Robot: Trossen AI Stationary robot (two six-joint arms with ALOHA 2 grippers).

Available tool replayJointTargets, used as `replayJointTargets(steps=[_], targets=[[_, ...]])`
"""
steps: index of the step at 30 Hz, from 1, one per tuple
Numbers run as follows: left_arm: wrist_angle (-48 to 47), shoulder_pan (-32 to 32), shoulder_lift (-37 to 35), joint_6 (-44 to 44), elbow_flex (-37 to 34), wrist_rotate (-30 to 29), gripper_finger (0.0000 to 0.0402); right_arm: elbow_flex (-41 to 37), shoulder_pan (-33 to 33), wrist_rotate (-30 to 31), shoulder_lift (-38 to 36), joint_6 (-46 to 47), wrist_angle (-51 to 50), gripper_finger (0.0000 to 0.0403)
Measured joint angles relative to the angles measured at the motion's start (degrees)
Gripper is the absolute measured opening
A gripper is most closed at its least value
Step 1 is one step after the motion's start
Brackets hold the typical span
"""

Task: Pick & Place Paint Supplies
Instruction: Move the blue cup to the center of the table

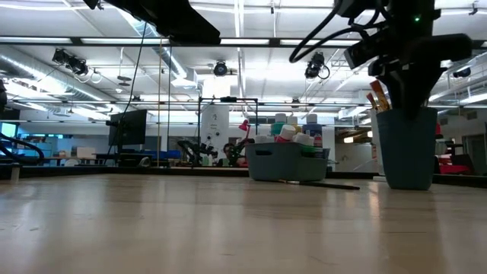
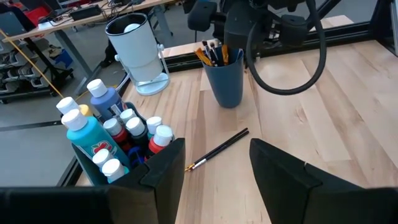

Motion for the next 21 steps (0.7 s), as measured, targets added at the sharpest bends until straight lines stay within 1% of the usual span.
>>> replayJointTargets(steps=[5,9,10,11,14,17,21], targets=[[0.01,-0.02,0.0,0.01,0.0,0.0,0.0189,0.0,-0.49,-2.4,0.0,0.02,-0.27,0.0085],[0.02,-0.02,0.0,0.12,0.0,0.0,0.0189,0.0,-0.48,-2.34,0.0,1.12,-0.37,0.0023],[0.02,-0.02,0.0,0.15,0.0,0.0,0.0189,0.0,-0.48,-2.19,0.02,1.13,-0.36,0.0013],[0.06,-0.02,0.0,0.16,0.0,0.0,0.0189,0.0,-0.48,-2.55,0.02,1.01,-0.35,0.0009],[0.35,-0.04,0.0,0.15,0.0,0.0,0.0189,0.0,-0.48,-4.4,0.04,1.07,-0.56,0.0014],[0.44,-0.05,0.0,0.12,0.0,0.02,0.0189,0.63,-0.28,-7.95,0.04,1.28,-2.59,0.0008],[0.41,-0.07,-0.25,0.02,0.0,0.33,0.0189,4.37,1.09,-9.63,0.04,1.49,-4.35,0.0006]])
